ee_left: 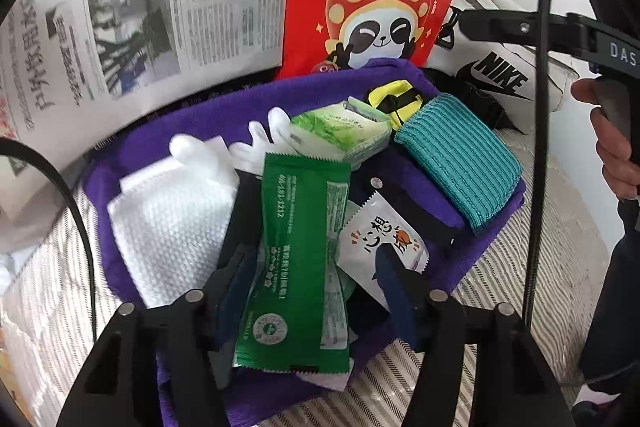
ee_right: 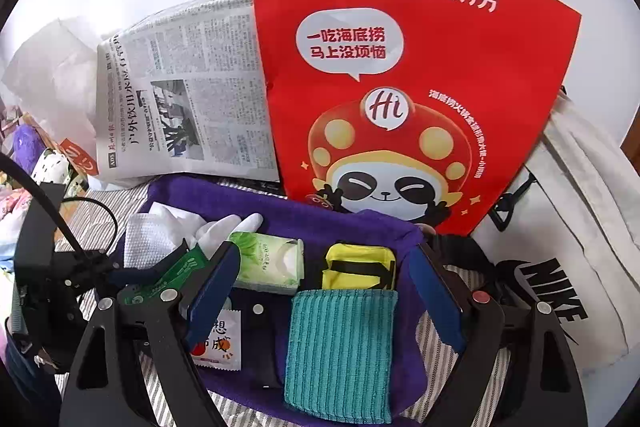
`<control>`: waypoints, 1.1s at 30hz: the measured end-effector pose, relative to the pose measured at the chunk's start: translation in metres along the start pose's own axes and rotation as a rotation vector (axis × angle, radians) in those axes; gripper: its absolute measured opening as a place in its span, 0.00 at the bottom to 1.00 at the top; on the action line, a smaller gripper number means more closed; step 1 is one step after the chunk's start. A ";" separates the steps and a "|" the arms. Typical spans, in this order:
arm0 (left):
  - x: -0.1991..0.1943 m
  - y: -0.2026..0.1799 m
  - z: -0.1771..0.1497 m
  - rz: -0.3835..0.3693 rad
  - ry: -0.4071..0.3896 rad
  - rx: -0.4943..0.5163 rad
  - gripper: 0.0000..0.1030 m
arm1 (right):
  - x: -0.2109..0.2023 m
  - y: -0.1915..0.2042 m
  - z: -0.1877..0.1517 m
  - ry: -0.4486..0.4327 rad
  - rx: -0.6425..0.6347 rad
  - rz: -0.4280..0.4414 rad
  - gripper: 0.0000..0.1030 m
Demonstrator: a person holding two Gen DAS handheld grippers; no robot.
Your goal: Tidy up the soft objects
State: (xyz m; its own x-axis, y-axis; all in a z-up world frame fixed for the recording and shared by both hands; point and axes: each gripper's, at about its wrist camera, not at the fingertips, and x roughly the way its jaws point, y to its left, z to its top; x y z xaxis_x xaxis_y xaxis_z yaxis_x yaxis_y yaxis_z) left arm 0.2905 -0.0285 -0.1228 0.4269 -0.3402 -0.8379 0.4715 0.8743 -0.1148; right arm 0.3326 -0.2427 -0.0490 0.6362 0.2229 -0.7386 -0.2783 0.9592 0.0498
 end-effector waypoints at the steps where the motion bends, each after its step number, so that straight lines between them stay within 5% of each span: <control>1: -0.002 0.000 0.001 0.007 -0.002 0.000 0.62 | 0.000 0.000 0.000 0.002 -0.002 0.003 0.84; 11: -0.043 0.016 0.010 0.110 -0.042 -0.095 0.74 | -0.014 0.003 0.000 0.003 0.019 -0.020 0.84; 16: -0.087 0.008 0.012 0.258 -0.105 -0.109 0.96 | -0.036 0.001 -0.011 -0.023 0.072 0.016 0.88; 25: -0.137 -0.033 -0.018 0.297 -0.153 -0.169 0.98 | -0.077 0.025 -0.066 -0.001 0.088 -0.015 0.99; 33: -0.164 -0.071 -0.049 0.326 -0.202 -0.223 0.98 | -0.110 0.040 -0.100 -0.001 0.144 -0.030 1.00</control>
State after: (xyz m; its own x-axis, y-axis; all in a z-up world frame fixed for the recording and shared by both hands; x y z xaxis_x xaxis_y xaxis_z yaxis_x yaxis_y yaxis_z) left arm 0.1493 -0.0183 -0.0033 0.6781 -0.0752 -0.7311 0.1183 0.9930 0.0075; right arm 0.1794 -0.2462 -0.0328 0.6436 0.1943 -0.7403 -0.1532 0.9804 0.1241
